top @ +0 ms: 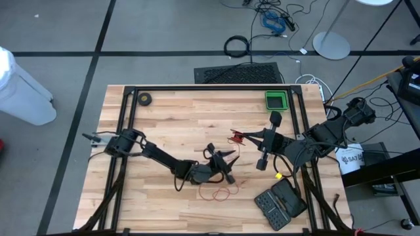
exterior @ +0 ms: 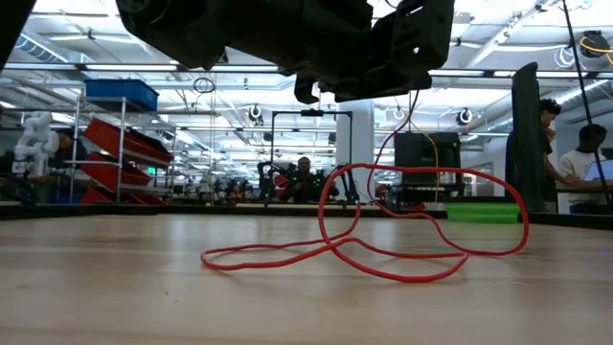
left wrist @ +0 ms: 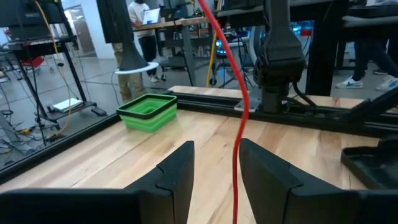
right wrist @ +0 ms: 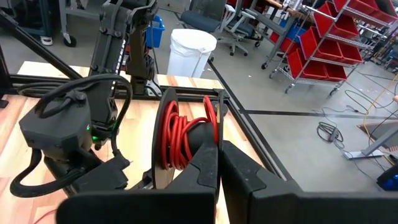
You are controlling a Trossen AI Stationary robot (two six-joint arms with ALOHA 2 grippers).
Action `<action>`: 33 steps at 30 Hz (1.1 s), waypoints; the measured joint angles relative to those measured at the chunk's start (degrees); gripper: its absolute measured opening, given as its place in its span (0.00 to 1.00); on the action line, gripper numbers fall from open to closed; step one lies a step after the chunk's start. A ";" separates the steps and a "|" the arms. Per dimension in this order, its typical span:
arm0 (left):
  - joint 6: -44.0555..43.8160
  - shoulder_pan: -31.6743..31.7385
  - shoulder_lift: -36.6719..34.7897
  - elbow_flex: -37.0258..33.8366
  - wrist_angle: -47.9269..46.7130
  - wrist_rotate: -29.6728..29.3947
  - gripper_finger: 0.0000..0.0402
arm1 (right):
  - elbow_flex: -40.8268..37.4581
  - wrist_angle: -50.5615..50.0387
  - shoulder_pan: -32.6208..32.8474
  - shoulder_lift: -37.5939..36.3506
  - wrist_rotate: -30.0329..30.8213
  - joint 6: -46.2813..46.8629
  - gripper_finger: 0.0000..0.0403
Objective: Coil cords
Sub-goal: Coil the red wire into the spool
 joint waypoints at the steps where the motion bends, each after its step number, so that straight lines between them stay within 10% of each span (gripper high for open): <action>1: 0.00 0.05 0.00 0.13 0.02 0.23 0.33 | 0.00 0.01 0.00 0.00 0.00 0.01 0.00; 22: 0.01 0.84 0.00 0.34 0.04 3.26 0.32 | 0.00 0.06 0.00 0.00 0.01 0.04 0.00; 33: 0.37 0.85 -0.02 0.34 0.07 5.84 0.02 | 0.00 0.06 0.00 0.02 0.00 0.04 0.00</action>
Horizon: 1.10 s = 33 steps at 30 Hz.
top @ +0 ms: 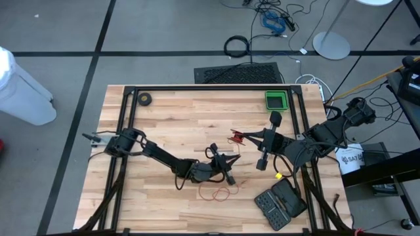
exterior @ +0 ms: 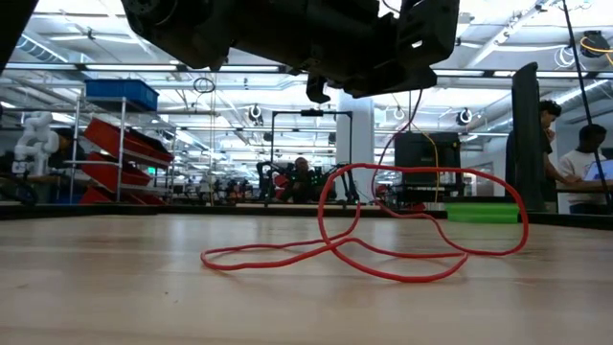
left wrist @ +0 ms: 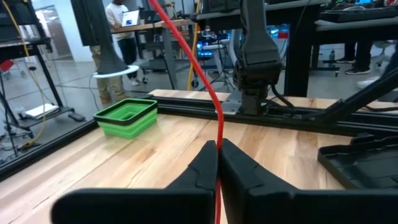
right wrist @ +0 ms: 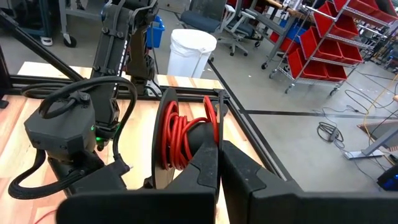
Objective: Coil cords
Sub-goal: Coil the red wire into the spool
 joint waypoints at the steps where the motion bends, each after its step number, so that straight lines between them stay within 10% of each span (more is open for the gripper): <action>1: 0.14 0.12 0.00 0.00 0.00 0.00 0.02 | 0.00 0.02 0.00 0.00 0.00 0.00 0.00; 14: 0.13 3.31 -0.09 5.31 1.12 8.50 0.01 | 0.00 0.20 -0.26 0.00 0.26 4.26 0.00; 33: 7.34 -1.33 -0.39 23.29 -24.30 13.56 0.00 | -0.02 -3.01 -0.25 0.00 0.21 5.93 0.00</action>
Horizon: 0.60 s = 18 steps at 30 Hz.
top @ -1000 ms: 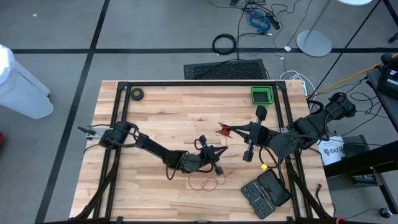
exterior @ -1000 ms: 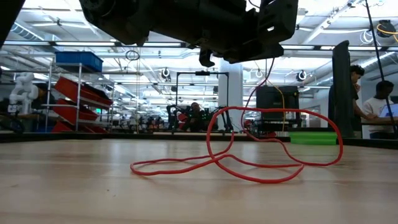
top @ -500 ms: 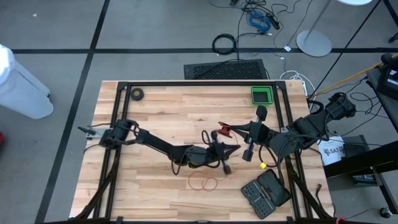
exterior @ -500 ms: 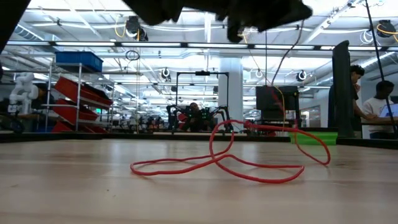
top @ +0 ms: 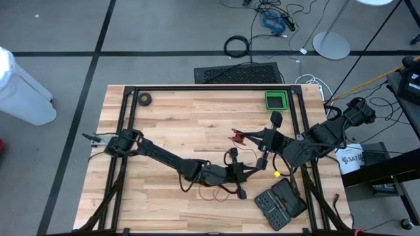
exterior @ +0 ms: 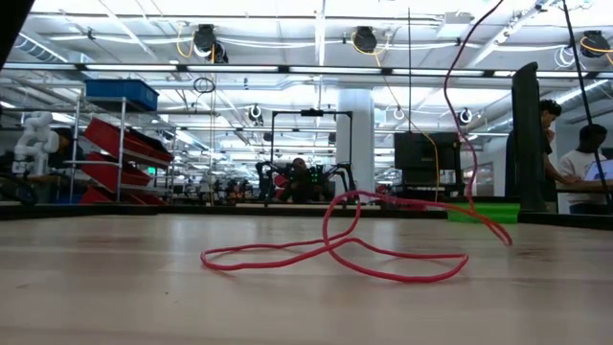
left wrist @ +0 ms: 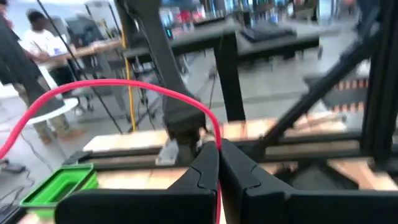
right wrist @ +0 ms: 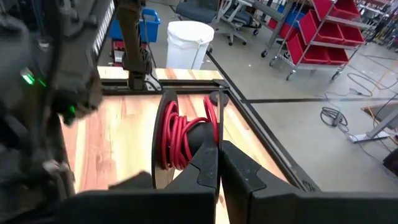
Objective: Coil cords
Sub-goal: Coil the red wire into the spool
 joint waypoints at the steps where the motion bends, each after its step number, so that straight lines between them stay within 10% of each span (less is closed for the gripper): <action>1: -0.13 -0.08 -0.15 1.27 -3.12 -0.05 0.00 | 0.00 -0.57 0.01 0.00 -0.16 0.48 0.00; 18: 0.30 -3.58 -10.62 6.48 -28.18 -7.92 0.00 | -0.02 -1.47 0.01 0.02 -3.12 2.03 0.00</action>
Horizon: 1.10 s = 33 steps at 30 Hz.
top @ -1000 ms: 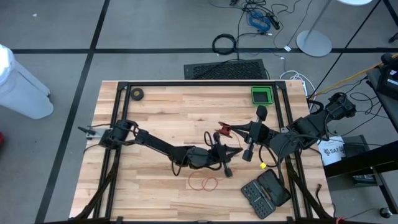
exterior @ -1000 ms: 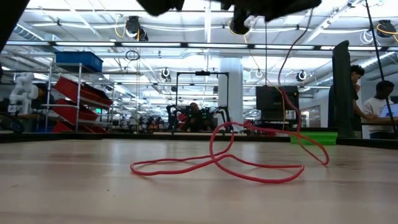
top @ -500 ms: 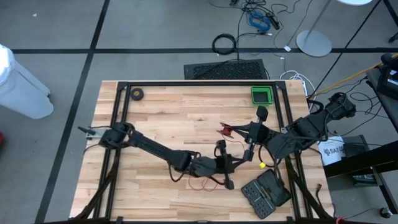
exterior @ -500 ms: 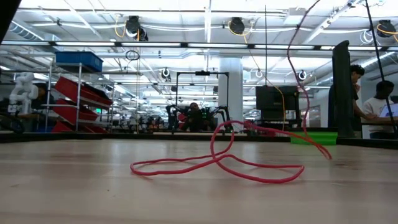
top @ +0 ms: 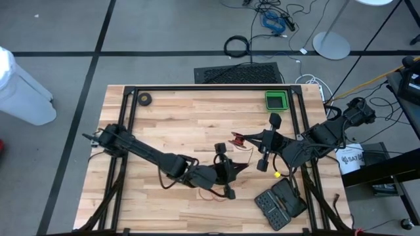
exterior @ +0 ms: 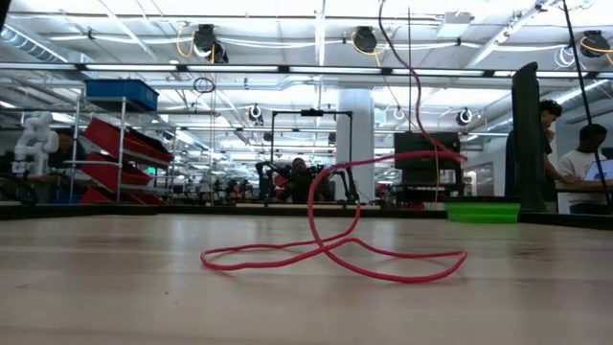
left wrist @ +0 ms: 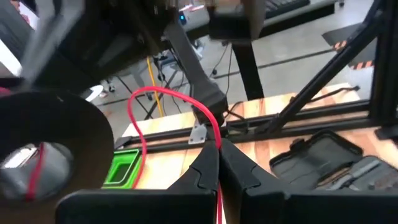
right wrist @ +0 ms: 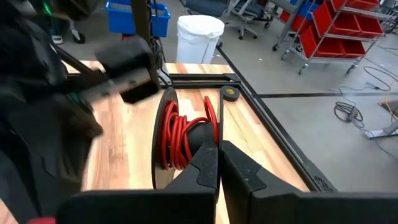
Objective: Coil cords
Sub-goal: Coil the red wire into the spool
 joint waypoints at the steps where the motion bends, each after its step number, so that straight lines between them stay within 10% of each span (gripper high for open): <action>1: -0.03 -0.31 -0.35 0.00 -0.40 -0.02 0.00 | 0.00 0.00 0.00 0.00 0.00 0.02 0.00; 33: -2.31 -5.66 -9.21 -0.04 -22.28 -21.89 0.00 | 0.00 0.99 0.13 0.00 -5.66 0.90 0.00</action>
